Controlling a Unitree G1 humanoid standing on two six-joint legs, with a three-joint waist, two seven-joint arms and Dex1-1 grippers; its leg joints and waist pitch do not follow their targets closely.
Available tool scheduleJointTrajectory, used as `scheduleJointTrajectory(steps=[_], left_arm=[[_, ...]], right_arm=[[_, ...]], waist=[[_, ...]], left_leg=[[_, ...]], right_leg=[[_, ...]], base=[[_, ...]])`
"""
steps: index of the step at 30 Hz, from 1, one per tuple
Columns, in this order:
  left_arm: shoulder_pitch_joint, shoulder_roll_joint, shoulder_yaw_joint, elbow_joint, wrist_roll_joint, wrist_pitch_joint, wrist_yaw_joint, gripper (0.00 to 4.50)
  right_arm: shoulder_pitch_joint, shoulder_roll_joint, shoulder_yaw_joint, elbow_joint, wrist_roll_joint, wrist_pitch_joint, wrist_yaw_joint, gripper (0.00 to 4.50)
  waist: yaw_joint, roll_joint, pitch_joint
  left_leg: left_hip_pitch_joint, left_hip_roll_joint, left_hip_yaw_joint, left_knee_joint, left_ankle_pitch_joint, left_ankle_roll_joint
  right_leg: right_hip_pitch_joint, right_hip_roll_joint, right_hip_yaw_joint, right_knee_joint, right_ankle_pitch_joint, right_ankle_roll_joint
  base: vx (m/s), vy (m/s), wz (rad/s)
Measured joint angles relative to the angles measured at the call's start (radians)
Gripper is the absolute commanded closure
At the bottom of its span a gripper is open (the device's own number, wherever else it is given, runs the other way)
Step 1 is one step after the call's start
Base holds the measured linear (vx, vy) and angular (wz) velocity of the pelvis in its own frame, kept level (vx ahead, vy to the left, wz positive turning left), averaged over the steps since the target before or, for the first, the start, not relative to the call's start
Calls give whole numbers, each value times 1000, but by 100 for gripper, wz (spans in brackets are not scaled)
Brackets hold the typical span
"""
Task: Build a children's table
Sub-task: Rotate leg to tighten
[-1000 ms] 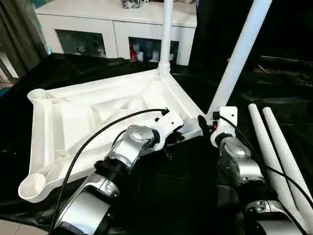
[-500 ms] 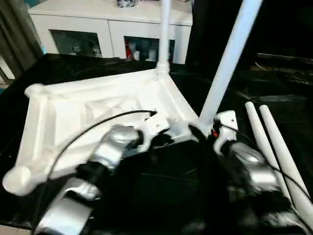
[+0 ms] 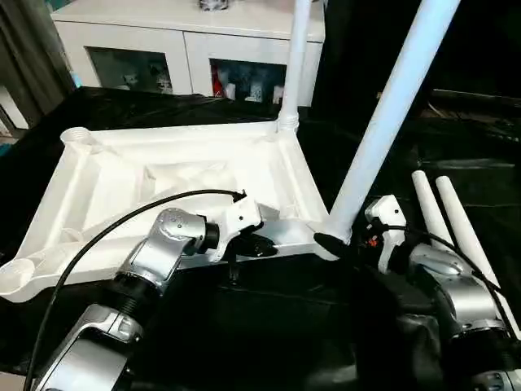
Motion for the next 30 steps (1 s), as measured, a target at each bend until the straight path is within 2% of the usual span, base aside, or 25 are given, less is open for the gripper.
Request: scheduleJointTrajectory(steps=[6, 14, 17, 21, 24, 29, 30], left_arm=[[10, 12, 0, -18, 0, 4, 0, 450], [12, 4, 3, -24, -1, 19, 17, 450], [-18, -40, 8, 22, 19, 38, 104, 450], [-82, -139, 9, 118, 60, 65, 261, 450], [-129, -208, 11, 188, 71, 86, 356, 450], [-149, -262, 11, 218, 77, 113, 427, 450], [-151, -266, 12, 221, 78, 115, 432, 450]], right_arm=[[1, 1, 1, -2, 4, 7, 21, 164], [3, 24, -2, -3, -1, 7, -27, 177], [-28, 72, -15, 42, -30, 5, -171, 178], [-101, 151, -69, 130, -55, 26, -424, 178], [-153, 227, -132, 190, -50, 28, -597, 178], [-194, 274, -153, 245, -54, 13, -714, 178], [-197, 281, -156, 252, -59, 3, -725, 143]], waist=[[-1, 0, 0], [-3, -1, 1], [-5, -2, 0], [-2, -2, 0], [2, -3, 0], [2, -5, -3], [2, -5, -3]], left_leg=[[0, 0, 0, 0, 1, 1], [0, 0, 0, 1, 1, 2], [2, 0, 0, 4, 0, -1], [2, -1, 1, 6, 0, 0], [1, -1, 1, 6, 0, 0], [1, -1, 1, 7, 0, 0], [1, -1, 1, 6, 0, 0]], right_leg=[[0, 0, 0, 0, 0, 0], [0, 0, 0, 1, 0, 0], [1, 0, 1, 2, 0, 0], [3, -2, 1, 2, 1, -1], [3, -2, 1, 2, 2, 0], [5, -2, 1, 1, 2, -1], [5, -2, 1, 1, 2, -1]], base=[[0, 0, 0], [0, 0, 0], [0, 0, 0], [0, 0, 0], [0, 0, 0], [0, 0, 0], [0, 0, 0]])
